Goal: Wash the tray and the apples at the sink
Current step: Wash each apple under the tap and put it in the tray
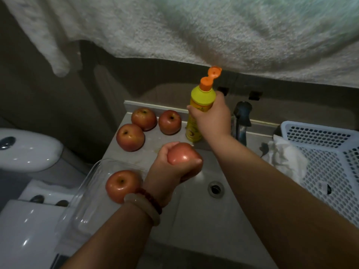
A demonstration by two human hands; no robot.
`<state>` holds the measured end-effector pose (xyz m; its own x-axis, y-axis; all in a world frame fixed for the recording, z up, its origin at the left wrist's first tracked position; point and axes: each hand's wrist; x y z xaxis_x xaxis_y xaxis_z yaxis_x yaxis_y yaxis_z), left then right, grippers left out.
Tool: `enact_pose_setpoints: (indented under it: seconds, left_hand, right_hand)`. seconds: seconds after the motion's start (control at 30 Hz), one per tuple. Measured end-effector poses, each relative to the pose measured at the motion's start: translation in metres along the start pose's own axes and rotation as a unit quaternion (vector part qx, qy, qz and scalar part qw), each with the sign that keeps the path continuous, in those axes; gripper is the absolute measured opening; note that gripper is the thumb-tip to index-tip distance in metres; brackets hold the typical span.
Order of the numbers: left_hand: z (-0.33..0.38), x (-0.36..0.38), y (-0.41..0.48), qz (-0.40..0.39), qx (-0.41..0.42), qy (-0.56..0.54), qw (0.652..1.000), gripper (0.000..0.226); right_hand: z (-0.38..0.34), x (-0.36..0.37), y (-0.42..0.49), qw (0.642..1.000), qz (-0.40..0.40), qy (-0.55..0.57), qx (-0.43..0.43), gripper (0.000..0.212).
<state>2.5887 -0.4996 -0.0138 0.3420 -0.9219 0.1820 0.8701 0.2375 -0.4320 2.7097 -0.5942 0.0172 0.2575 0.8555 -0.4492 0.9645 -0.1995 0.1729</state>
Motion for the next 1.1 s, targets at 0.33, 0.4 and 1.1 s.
enact_pose_setpoints:
  seconds: [0.33, 0.4, 1.1]
  left_hand:
    - [-0.002, -0.006, 0.009, -0.004, 0.250, 0.338, 0.907, 0.075]
    - [-0.004, -0.003, 0.010, -0.022, 0.259, 0.352, 0.899, 0.076]
    - [-0.011, 0.010, -0.002, -0.032, 0.315, 0.436, 0.842, 0.084]
  right_hand:
    - [-0.033, -0.113, -0.076, 0.978, 0.015, 0.140, -0.155, 0.046]
    - [-0.035, -0.129, -0.082, 0.987, -0.030, 0.043, -0.153, 0.045]
    - [0.037, -0.127, -0.095, 0.860, 0.042, -0.420, -0.286, 0.067]
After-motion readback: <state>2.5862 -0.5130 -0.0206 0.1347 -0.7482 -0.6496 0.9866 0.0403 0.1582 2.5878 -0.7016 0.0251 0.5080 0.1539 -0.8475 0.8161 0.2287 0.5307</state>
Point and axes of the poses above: each hand's wrist, its own y-axis towards the middle knuckle, its own x-axis out of the palm, z = x × y, and after that the axes turned 6 degrees about z, right-handed
